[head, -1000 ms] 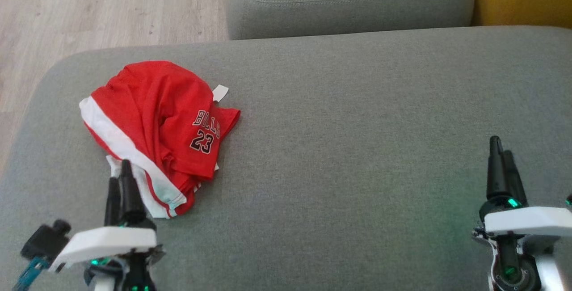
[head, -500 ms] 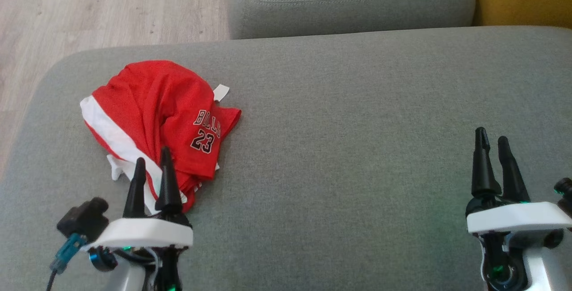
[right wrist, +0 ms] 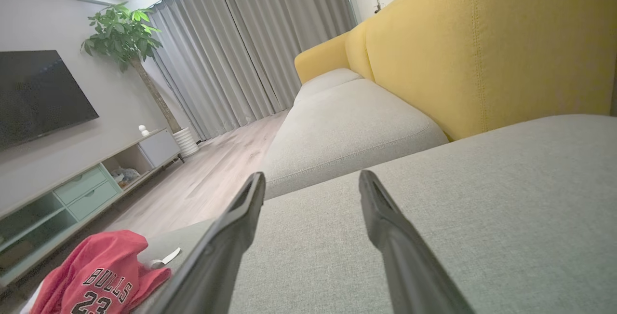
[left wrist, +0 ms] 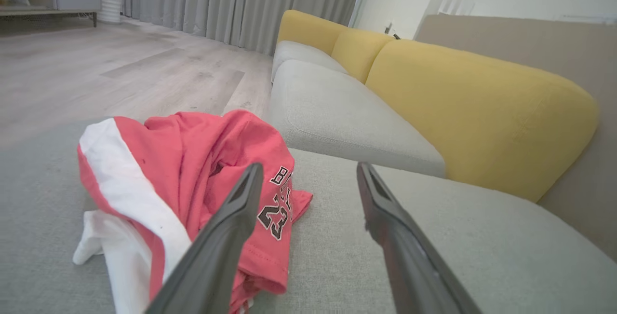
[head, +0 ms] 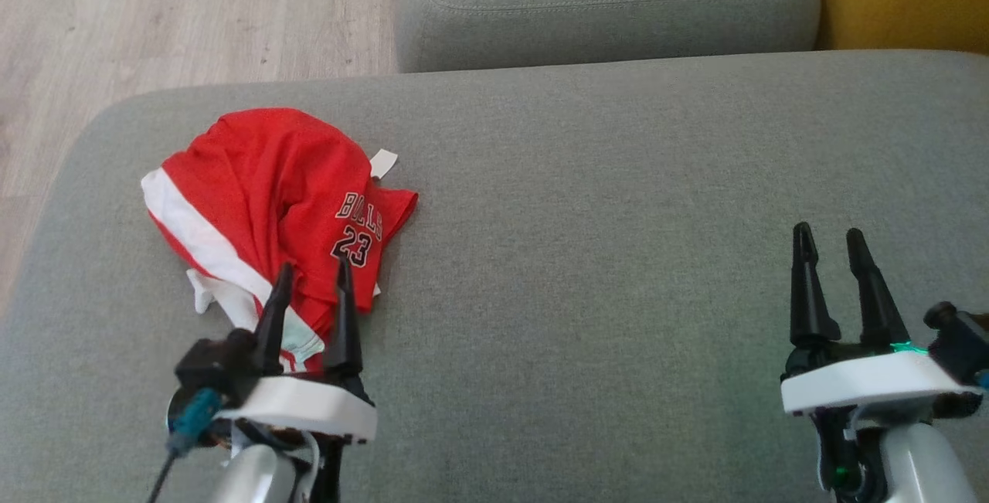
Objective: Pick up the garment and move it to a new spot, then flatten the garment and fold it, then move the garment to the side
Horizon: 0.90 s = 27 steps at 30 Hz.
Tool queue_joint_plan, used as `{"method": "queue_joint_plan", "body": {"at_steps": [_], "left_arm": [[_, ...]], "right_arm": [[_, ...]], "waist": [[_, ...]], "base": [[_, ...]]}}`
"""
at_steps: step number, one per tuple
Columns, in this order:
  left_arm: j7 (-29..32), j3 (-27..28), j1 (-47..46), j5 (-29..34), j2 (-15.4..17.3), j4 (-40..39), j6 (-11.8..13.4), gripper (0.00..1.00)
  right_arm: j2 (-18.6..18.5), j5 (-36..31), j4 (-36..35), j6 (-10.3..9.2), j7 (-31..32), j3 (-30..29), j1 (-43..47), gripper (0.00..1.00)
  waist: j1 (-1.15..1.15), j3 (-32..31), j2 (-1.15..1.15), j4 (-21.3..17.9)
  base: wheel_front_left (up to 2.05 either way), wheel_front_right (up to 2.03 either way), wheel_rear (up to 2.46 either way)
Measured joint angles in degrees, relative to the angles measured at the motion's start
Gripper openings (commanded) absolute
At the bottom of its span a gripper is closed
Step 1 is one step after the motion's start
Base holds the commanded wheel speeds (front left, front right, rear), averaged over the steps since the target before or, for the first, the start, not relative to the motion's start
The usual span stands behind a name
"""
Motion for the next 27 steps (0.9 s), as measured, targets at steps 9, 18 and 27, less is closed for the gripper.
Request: {"method": "queue_joint_plan", "body": {"at_steps": [9,18,27], "left_arm": [[-1.56,-4.9,-2.55,6.22,1.97,1.71,4.07,1.0],[-2.97,-9.16,-4.46,11.2,3.47,2.38,6.82,1.0],[-4.53,-8.26,-4.54,8.92,2.26,1.63,6.68,1.0]], "right_arm": [[0.0,-8.35,-0.41,0.0,-1.55,0.65,0.0,1.0],[-0.02,-18.6,-0.67,0.0,-2.98,1.42,-0.01,1.0],[-0.02,-22.46,-1.14,0.0,-4.48,1.78,-0.81,1.0]], "waist": [[0.0,-0.02,0.0,0.05],[0.0,0.39,0.0,0.11],[0.0,0.61,0.0,0.43]], "base": [[0.0,0.0,0.0],[0.0,0.0,0.0],[0.0,0.0,0.0]]}}
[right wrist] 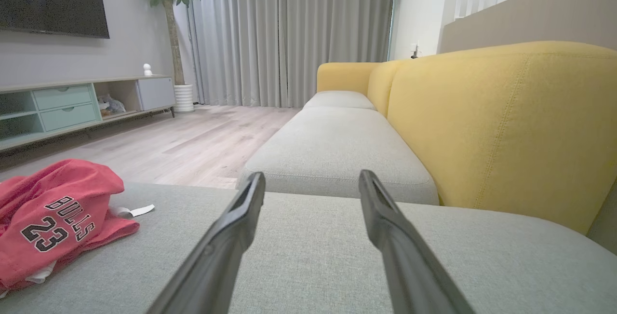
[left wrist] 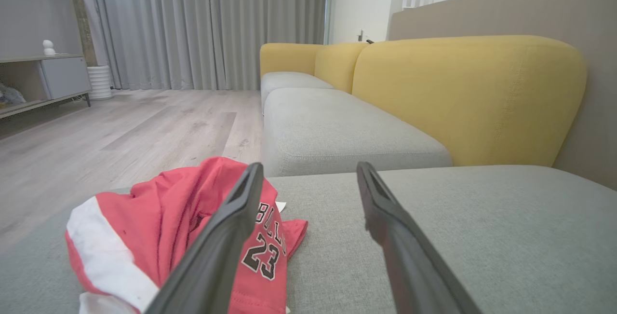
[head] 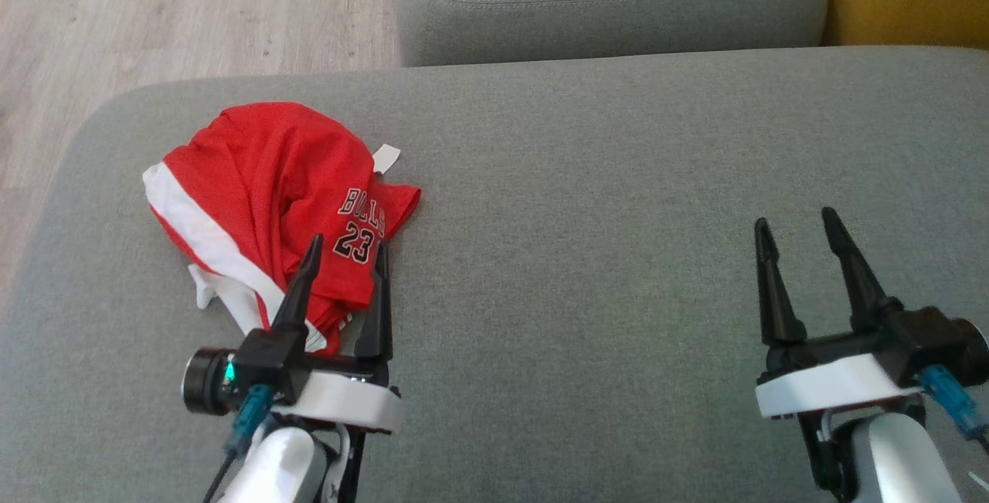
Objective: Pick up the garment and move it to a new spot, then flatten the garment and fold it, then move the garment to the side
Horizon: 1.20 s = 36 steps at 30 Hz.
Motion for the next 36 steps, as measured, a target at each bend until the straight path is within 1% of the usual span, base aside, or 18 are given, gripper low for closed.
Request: {"method": "queue_joint_plan", "body": {"at_steps": [3,7,9,11,15,18,21,29,36], "left_arm": [[-0.46,1.75,0.49,-0.04,-0.79,-0.23,-1.71,1.0],[-1.0,4.58,1.55,0.0,-2.87,-0.18,-4.21,1.0],[-1.41,5.33,2.19,0.64,-3.71,0.23,-5.44,1.0],[-1.64,6.46,2.85,1.65,-4.54,0.71,-6.59,1.0],[-2.36,7.02,2.98,5.25,-5.1,2.33,-8.65,1.0],[-2.82,7.8,3.1,7.86,-5.71,3.75,-9.71,1.0],[-3.09,7.97,3.82,9.8,-6.2,4.92,-10.22,1.0],[-3.1,9.68,4.13,11.35,-6.98,5.69,-11.2,1.0],[-3.15,10.49,4.05,12.3,-7.69,5.78,-11.67,1.0]], "right_arm": [[0.0,2.13,0.0,0.0,-0.47,-0.4,0.01,1.0],[-0.03,7.54,1.51,0.0,-1.0,-0.69,0.02,1.0],[-0.03,8.43,2.14,0.0,-1.48,-0.49,0.03,1.0],[-0.04,8.35,3.03,0.0,-1.87,0.12,0.03,1.0],[-0.04,6.76,4.87,0.0,-2.36,1.11,0.04,1.0],[-0.07,6.16,6.32,0.0,-2.97,1.42,0.05,1.0],[-0.05,5.72,7.61,0.0,-3.14,2.04,0.05,1.0],[-0.07,7.11,9.14,0.0,-3.19,2.27,0.05,1.0],[-0.08,7.42,9.29,0.0,-3.19,4.04,0.05,1.0]], "waist": [[0.0,0.11,0.0,-0.04],[0.0,0.16,0.0,-0.05],[0.0,0.02,0.0,-0.2],[0.0,-0.04,0.0,-0.42],[0.0,-0.17,0.0,-0.88],[0.0,-0.34,0.0,-1.15],[0.0,-0.44,0.0,-1.29],[0.0,-0.14,0.0,-0.98],[0.0,-0.29,0.0,1.16]], "base": [[0.0,0.0,0.0],[0.0,0.0,0.0],[0.0,0.0,0.0],[0.0,0.0,0.0],[0.0,0.0,0.0],[0.0,0.0,0.0],[0.0,0.0,0.0],[0.0,0.0,0.0],[0.0,0.0,0.0]]}}
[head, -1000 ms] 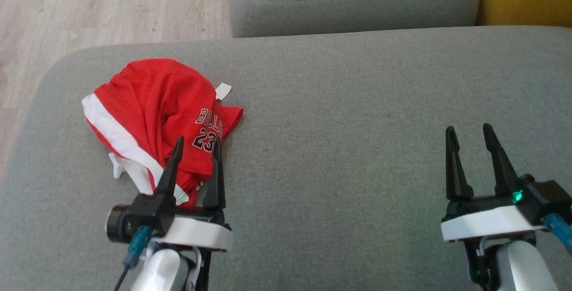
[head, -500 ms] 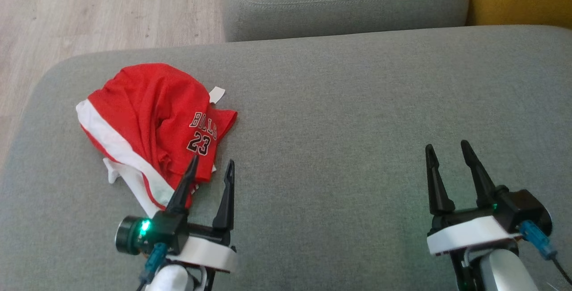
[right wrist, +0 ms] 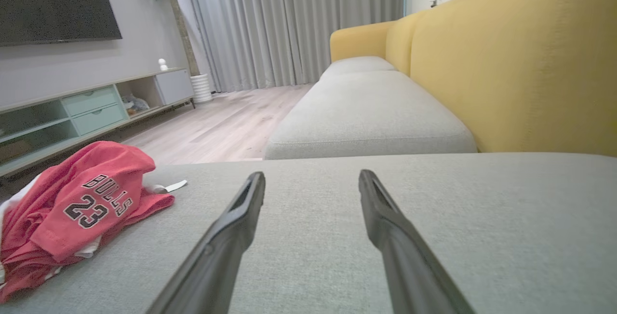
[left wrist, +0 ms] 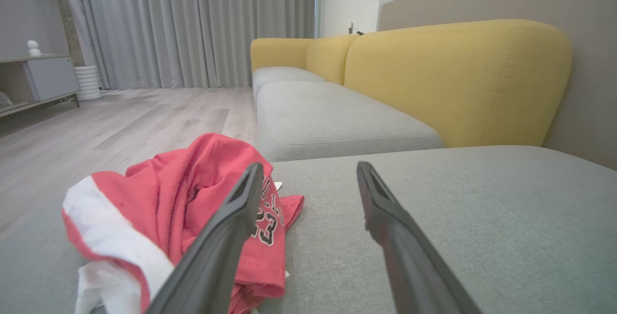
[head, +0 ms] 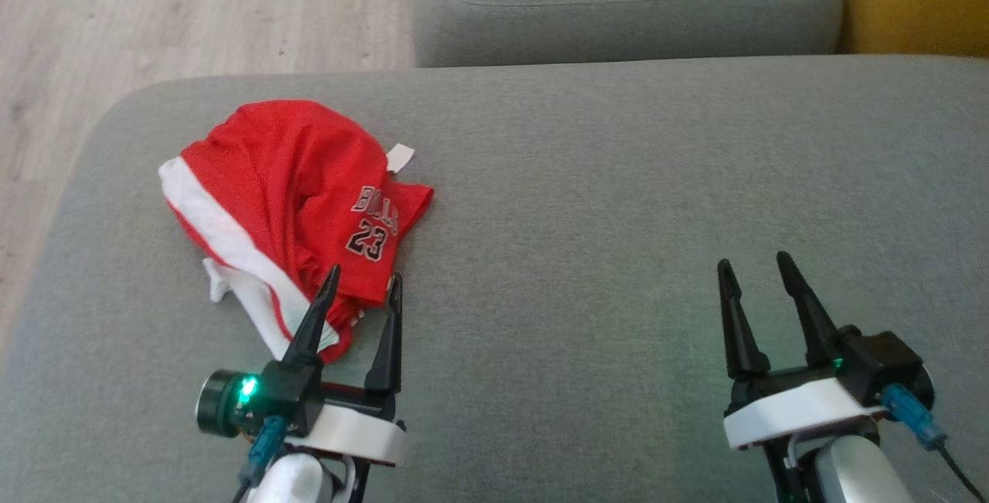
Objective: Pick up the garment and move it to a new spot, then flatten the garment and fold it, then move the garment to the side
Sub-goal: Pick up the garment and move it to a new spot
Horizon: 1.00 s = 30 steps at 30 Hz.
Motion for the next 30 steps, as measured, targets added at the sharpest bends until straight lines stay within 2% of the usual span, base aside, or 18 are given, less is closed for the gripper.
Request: {"method": "queue_joint_plan", "body": {"at_steps": [17,30], "left_arm": [[-0.01,2.16,1.15,1.35,-0.24,1.54,-0.46,1.0],[-0.01,3.18,2.25,1.85,-0.26,2.26,-1.0,1.0]], "right_arm": [[-0.02,1.42,-0.37,0.0,-0.01,4.42,1.54,1.0],[-0.03,0.33,-0.53,0.0,0.0,5.47,2.46,1.0]], "waist": [[0.0,-2.21,0.0,9.29],[0.0,-3.02,0.0,16.6]], "base": [[0.0,0.0,0.0],[0.0,0.0,0.0]]}}
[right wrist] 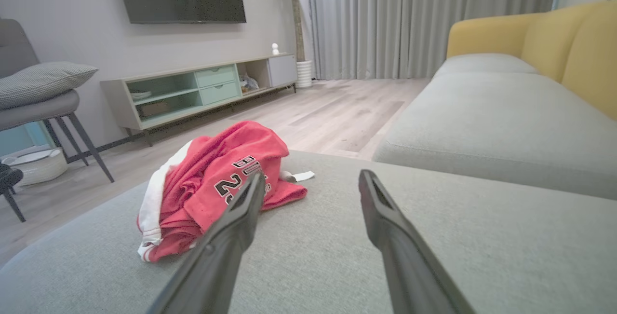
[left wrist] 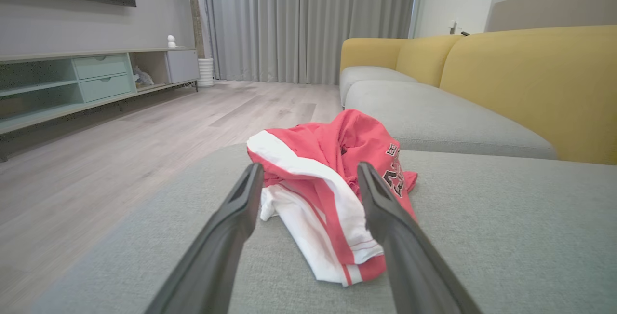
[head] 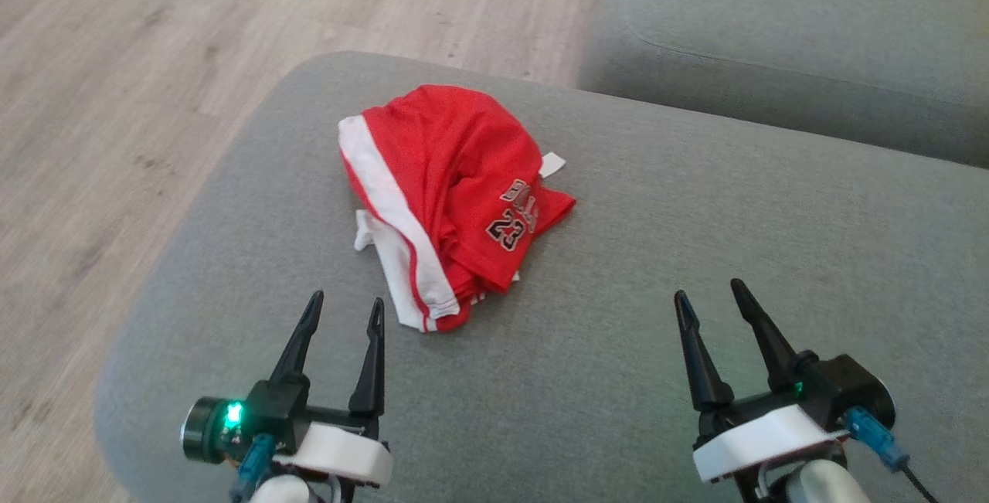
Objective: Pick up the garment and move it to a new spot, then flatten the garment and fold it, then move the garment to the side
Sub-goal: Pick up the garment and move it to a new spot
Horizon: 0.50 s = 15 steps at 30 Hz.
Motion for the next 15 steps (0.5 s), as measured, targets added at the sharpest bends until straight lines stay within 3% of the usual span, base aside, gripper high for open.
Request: {"method": "queue_joint_plan", "body": {"at_steps": [7,15], "left_arm": [[0.0,0.07,0.07,-0.01,0.01,0.12,0.0,1.0],[0.01,0.38,-0.59,0.38,0.09,1.08,-1.16,1.0]], "right_arm": [[0.0,-0.01,0.01,0.0,0.0,0.97,-0.01,1.0],[0.0,-1.43,-0.27,0.0,0.0,0.41,-0.28,1.0]], "waist": [[0.0,-0.17,0.0,2.46],[0.0,2.92,0.0,0.95]], "base": [[0.0,0.0,0.0],[0.0,0.0,0.0]]}}
